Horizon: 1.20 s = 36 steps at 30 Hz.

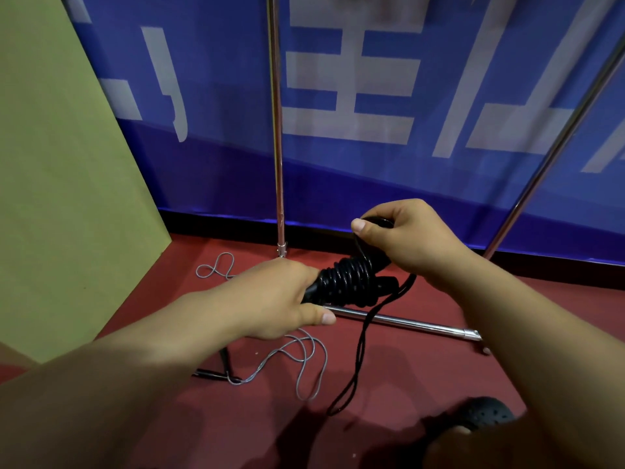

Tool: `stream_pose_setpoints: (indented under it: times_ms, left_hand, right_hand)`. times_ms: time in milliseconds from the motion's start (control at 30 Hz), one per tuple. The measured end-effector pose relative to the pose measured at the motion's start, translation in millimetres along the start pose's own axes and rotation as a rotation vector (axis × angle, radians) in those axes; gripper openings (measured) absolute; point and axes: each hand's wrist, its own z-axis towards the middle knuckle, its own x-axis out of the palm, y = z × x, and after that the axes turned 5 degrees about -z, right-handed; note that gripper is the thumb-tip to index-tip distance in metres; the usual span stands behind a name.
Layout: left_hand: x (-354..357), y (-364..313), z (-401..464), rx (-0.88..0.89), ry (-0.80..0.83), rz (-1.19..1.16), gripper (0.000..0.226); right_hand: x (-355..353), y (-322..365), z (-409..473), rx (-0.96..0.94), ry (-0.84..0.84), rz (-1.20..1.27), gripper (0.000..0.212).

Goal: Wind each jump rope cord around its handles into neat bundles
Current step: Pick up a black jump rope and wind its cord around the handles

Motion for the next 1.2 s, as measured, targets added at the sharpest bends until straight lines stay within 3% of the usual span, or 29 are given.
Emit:
stream_pose_setpoints:
  times_ms: [167,300,500,633,900,967,1100,1200]
  left_hand:
    - [-5,-1,-4,0.064,-0.064,0.078,0.038]
    - [-8,-8,-8,0.170,-0.085,0.106,0.035]
    - [0,-19,-8,0.334,-0.128,-0.029,0.030]
    - [-1,-17,-6,0.378,-0.215,-0.138,0.040]
    - [-2,-21,-10,0.327,-0.433,-0.166,0.032]
    - [-2,-21,-9,0.291,-0.485,-0.170,0.031]
    - [-4,-20,-6,0.153,-0.578,-0.183,0.041]
    - [-6,-15,-4,0.079,-0.632,-0.234,0.027]
  right_hand:
    - [-5,-2,3,0.022,0.076,0.152,0.019]
    - [-5,-9,10,0.076,0.022,0.173,0.025]
    - [5,-3,13,0.055,0.026,0.221,0.038]
    - [9,5,12,0.013,0.037,0.313,0.038]
    - [25,15,6,0.040,0.074,0.458,0.039]
    - [30,8,5,0.101,0.108,0.424,0.027]
    - [35,5,-2,0.150,0.008,0.356,0.048]
    - [37,16,0,0.154,0.035,0.262,0.033]
